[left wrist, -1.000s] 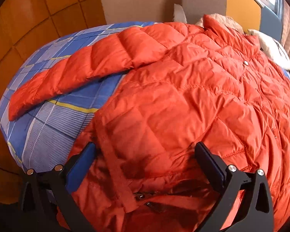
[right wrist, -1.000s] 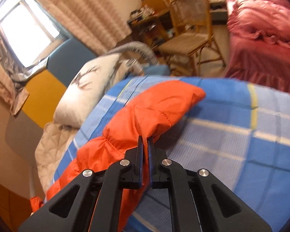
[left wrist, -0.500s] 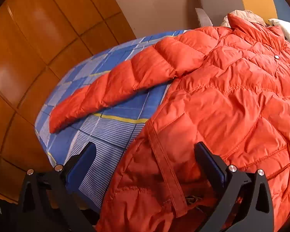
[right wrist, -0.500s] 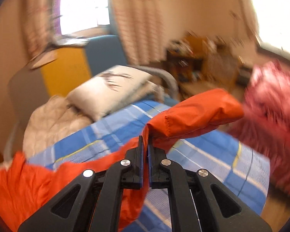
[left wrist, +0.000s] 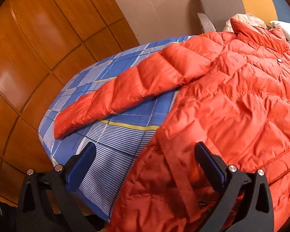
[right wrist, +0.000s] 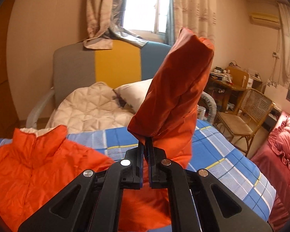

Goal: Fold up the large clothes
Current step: 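Lift the sleeve with the right tool, lay it across the jacket body, open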

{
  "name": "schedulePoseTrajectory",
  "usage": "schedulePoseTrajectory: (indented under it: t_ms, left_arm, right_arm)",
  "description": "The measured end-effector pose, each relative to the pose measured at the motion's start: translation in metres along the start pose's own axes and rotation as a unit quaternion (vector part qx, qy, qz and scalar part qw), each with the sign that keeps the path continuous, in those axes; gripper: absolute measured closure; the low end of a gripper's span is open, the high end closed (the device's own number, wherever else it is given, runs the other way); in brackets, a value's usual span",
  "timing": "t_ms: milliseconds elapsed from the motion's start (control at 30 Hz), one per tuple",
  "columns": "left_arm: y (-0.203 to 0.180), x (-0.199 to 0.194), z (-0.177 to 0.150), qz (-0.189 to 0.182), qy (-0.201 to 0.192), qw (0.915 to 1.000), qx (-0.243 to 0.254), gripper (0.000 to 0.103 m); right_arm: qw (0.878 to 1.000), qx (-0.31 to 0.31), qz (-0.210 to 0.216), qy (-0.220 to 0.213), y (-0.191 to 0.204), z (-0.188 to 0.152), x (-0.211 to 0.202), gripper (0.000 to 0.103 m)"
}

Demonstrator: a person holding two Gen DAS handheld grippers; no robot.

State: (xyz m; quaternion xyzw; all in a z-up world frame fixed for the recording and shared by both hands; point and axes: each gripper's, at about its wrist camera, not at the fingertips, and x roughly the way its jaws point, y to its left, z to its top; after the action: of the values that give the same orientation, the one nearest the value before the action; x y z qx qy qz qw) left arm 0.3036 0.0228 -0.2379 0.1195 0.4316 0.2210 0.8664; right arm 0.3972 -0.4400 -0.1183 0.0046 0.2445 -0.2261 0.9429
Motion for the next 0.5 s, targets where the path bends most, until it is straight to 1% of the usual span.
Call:
schedulePoseTrajectory:
  t_ms: [67,167,267,333,433,500]
  left_arm:
    - [0.003,0.002,0.000,0.002,0.002,1.0000,-0.003,0.002]
    - [0.007,0.006,0.001,-0.007,0.007,0.9999,-0.012,0.002]
    - [0.009,0.007,0.002,-0.010,0.011,0.9997,-0.019,0.002]
    - [0.010,0.009,0.002,-0.007,0.012,0.9997,-0.021,0.002]
    - [0.014,0.010,0.002,-0.001,0.010,0.9995,-0.029,0.002]
    - [0.016,0.011,0.002,-0.004,0.013,0.9994,-0.030,0.002]
  right_arm:
    - [1.000,-0.026,0.014,0.001,0.020,-0.004,-0.003,0.100]
    - [0.997,-0.065,0.029,-0.001,0.045,-0.010,-0.008,0.100]
    - [0.993,-0.112,0.046,0.006,0.074,-0.020,-0.009,0.100]
    - [0.986,-0.153,0.058,0.010,0.096,-0.031,-0.011,0.100]
    - [0.978,-0.195,0.070,0.026,0.119,-0.046,-0.009,0.100]
    - [0.971,-0.225,0.077,0.036,0.132,-0.058,-0.006,0.100]
